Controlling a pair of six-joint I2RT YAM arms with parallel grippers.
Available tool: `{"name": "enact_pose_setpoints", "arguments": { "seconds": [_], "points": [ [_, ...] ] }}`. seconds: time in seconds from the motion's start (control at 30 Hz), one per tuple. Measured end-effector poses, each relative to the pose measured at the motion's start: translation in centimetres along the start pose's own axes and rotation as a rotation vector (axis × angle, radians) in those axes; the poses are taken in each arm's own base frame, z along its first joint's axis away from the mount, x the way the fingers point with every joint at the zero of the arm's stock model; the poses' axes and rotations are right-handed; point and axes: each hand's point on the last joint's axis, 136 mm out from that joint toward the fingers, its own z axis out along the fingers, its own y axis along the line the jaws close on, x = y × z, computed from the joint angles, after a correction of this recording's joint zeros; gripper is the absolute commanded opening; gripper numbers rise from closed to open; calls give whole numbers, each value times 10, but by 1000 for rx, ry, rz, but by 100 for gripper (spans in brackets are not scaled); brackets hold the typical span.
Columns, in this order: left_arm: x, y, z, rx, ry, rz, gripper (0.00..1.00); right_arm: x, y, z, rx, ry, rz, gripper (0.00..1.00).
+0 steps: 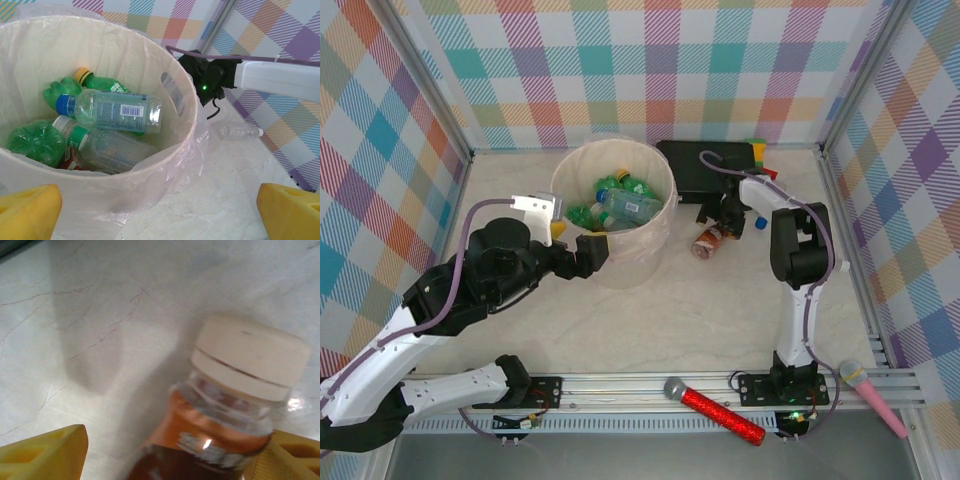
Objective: Put the plastic bottles in the bin
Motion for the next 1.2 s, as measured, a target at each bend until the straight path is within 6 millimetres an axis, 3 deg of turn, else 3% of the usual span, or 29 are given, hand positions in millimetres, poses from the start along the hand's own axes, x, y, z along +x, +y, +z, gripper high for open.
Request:
{"name": "enact_pose_setpoints", "arguments": {
  "seconds": [0.17,0.4,0.6,0.77,0.9,1.2],
  "points": [
    [3,1,2,-3,7,6,100,-9,-3,-9,-11,-17,11,73],
    [-2,4,-6,-7,-19,3,100,-21,-12,-12,-28,-20,41,58],
    [-3,5,-10,-7,-30,0,99,-21,-12,-12,-39,-14,44,50],
    [-2,5,-8,-9,-26,2,100,-20,-11,-12,-45,-10,33,56],
    [-2,5,-8,-9,-26,1,100,-19,-11,-12,-47,-6,27,44],
    [-2,5,-8,-9,-25,1,100,-14,-15,-16,-49,-19,28,39]
  ]
}}
